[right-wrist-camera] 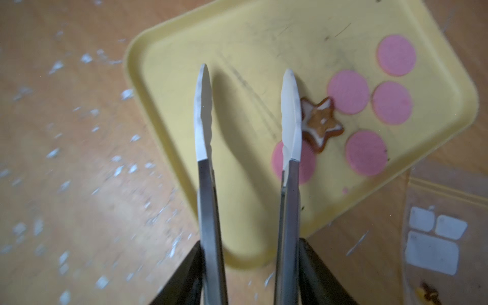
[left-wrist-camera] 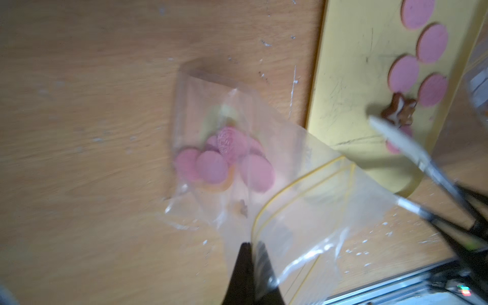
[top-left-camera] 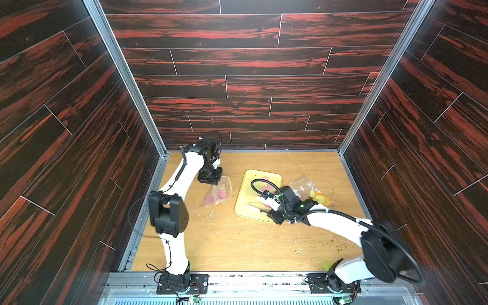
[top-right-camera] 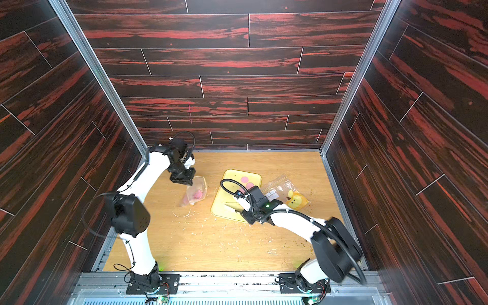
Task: Put the cookies into a resealable bag to prevent moisture
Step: Place the clamp on the tray.
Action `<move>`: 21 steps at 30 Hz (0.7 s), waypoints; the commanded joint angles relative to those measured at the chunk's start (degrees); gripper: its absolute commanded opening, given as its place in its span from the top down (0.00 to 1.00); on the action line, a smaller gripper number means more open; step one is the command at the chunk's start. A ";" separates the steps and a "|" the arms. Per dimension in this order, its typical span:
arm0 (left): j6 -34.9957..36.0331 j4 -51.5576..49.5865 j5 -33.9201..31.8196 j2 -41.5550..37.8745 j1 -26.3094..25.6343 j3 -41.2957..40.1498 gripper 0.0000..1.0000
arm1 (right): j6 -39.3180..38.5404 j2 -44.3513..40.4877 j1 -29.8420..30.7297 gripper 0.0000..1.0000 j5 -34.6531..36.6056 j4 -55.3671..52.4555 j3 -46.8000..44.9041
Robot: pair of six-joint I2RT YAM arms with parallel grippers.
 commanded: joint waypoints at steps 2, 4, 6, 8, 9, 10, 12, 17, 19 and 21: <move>4.93 -4.34 -5.06 -5.95 -1.72 -3.56 1.00 | 1.75 5.77 0.81 0.40 0.02 8.83 1.52; 6.04 -3.82 -5.88 -7.94 -2.79 -5.88 1.00 | 1.70 7.75 1.20 0.38 -1.10 8.59 2.25; 6.80 -2.96 -6.88 -10.18 -3.95 -8.62 1.00 | 1.82 8.47 1.70 0.35 -1.93 8.34 2.51; 7.33 -2.31 -7.76 -11.80 -4.96 -11.03 1.00 | 2.13 7.92 1.95 0.32 -3.09 8.60 1.93; 7.56 -2.31 -7.85 -12.34 -5.23 -11.78 1.00 | 2.41 7.46 2.04 0.31 -3.53 8.80 1.54; 7.83 -2.27 -7.71 -12.94 -5.56 -12.62 1.00 | 2.59 6.86 2.08 0.29 -3.98 8.89 1.10; 8.68 -2.33 -7.14 -13.89 -6.17 -14.09 1.00 | 2.85 5.75 2.09 0.27 -4.86 8.61 0.56; 12.21 -1.64 -5.15 -16.80 -8.19 -17.20 1.00 | 3.39 2.65 2.11 0.22 -5.85 7.89 -0.73; 13.35 -1.03 -4.76 -17.75 -8.75 -18.23 1.00 | 3.14 1.87 2.18 0.20 -5.74 7.59 -1.00; 14.23 -0.86 -4.24 -18.62 -9.16 -19.28 1.00 | 2.70 0.96 2.13 0.20 -5.88 7.24 -0.91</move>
